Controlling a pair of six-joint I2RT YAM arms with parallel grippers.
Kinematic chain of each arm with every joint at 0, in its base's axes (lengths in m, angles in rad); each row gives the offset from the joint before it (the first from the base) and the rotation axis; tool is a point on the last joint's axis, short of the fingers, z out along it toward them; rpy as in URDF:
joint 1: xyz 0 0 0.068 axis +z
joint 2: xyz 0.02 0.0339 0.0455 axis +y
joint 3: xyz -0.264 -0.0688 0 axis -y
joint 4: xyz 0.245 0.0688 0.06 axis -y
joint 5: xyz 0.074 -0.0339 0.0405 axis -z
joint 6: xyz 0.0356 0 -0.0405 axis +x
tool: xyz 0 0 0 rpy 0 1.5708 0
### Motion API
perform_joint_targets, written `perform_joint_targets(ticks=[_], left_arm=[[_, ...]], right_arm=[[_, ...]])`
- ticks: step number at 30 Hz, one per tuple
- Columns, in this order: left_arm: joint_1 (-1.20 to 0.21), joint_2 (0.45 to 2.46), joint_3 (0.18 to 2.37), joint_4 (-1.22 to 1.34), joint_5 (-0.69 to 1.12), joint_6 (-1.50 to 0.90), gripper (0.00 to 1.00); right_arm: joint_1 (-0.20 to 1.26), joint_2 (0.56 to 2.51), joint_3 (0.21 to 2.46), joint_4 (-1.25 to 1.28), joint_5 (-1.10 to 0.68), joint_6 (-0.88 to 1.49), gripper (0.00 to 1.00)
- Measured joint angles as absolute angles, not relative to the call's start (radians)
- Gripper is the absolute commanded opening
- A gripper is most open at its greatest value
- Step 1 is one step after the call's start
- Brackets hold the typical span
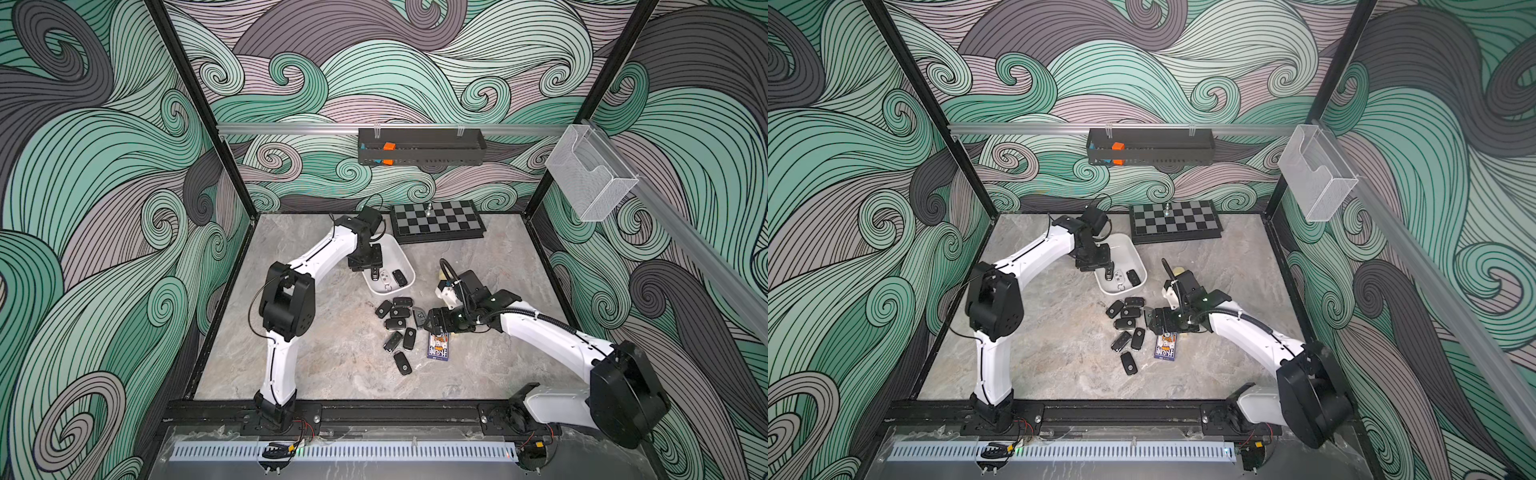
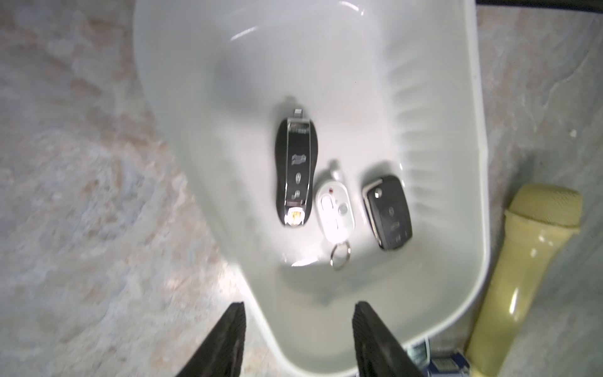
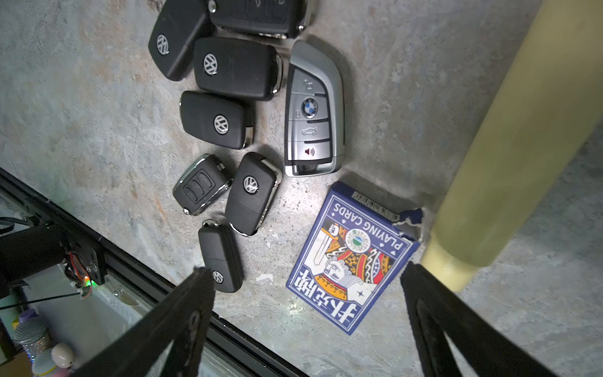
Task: Place the car key into the storage box
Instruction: Place the car key in the storage box, then pick up the car key from the center of the board.
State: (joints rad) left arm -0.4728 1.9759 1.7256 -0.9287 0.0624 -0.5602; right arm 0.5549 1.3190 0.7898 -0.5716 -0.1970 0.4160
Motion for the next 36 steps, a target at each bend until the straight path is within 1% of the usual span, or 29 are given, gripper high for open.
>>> perform_joint_targets(ticks=[3,4,5,7,10,12,13,20,27,36], left_arm=[[-0.472,1.83,1.562,-0.885,0.075,-0.577,0.6],[-0.472,1.784,1.506,-0.871,0.079,-0.581,0.63],[-0.472,1.748,1.462,-0.861,0.083,-0.587,0.67],[-0.471,1.67,1.363,-0.838,0.101,-0.598,0.78],[-0.459,1.581,1.252,-0.814,0.146,-0.611,0.89],[-0.451,1.539,1.198,-0.799,0.178,-0.617,0.93],[-0.447,1.522,1.176,-0.791,0.191,-0.62,0.98],[-0.426,1.428,1.011,-0.685,0.258,-0.679,0.99],[-0.414,1.366,0.822,-0.561,0.332,-0.781,0.99],[-0.393,1.315,0.768,-0.526,0.35,-0.822,0.99]], right_arm=[[0.59,1.332,0.792,-0.573,-0.185,0.422,0.85],[0.599,1.34,0.797,-0.575,-0.181,0.423,0.85],[0.606,1.35,0.804,-0.576,-0.176,0.423,0.85],[0.611,1.38,0.828,-0.577,-0.165,0.419,0.85],[0.612,1.441,0.879,-0.577,-0.156,0.397,0.83],[0.612,1.481,0.915,-0.575,-0.147,0.376,0.81],[0.612,1.501,0.931,-0.573,-0.139,0.366,0.81],[0.613,1.584,0.986,-0.571,-0.078,0.308,0.72],[0.637,1.661,1.01,-0.571,-0.024,0.282,0.68],[0.672,1.728,1.031,-0.571,0.045,0.276,0.63]])
